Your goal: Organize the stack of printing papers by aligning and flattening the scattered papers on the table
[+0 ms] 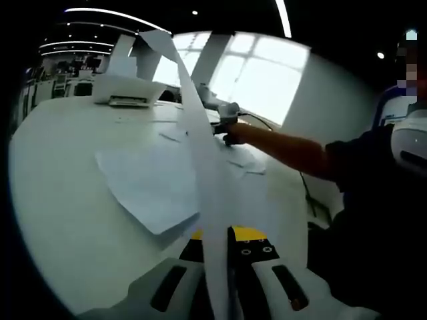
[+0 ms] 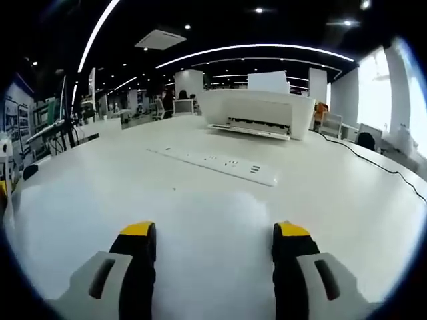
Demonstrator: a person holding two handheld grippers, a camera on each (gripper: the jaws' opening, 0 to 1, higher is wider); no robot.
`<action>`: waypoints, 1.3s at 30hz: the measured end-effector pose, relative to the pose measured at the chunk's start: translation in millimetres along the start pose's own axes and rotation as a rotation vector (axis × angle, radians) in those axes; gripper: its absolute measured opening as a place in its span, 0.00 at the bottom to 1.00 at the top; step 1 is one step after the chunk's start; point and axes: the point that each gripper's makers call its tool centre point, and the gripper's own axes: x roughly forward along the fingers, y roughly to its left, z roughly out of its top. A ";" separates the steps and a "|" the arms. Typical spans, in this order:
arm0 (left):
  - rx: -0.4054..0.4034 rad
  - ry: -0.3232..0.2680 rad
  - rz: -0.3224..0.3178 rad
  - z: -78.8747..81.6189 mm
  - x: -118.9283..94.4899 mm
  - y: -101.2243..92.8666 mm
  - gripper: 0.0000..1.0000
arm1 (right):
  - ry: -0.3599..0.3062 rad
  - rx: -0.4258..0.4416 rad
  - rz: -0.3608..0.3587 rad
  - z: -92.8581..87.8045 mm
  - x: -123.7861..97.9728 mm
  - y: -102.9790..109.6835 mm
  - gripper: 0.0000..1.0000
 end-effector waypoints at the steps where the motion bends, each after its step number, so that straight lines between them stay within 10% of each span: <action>1: 0.000 0.000 0.000 0.0 0.1 -0.4 0.06 | 0.000 0.001 0.000 0.1 -0.2 0.7 0.66; 26: -0.006 -0.013 0.009 -2.5 -2.4 -7.0 0.06 | 0.054 -0.067 0.049 4.9 -8.4 14.9 0.19; 39: -0.014 -0.019 0.016 -3.5 -3.2 -9.5 0.06 | -0.084 -0.051 0.066 30.5 -37.0 23.2 0.14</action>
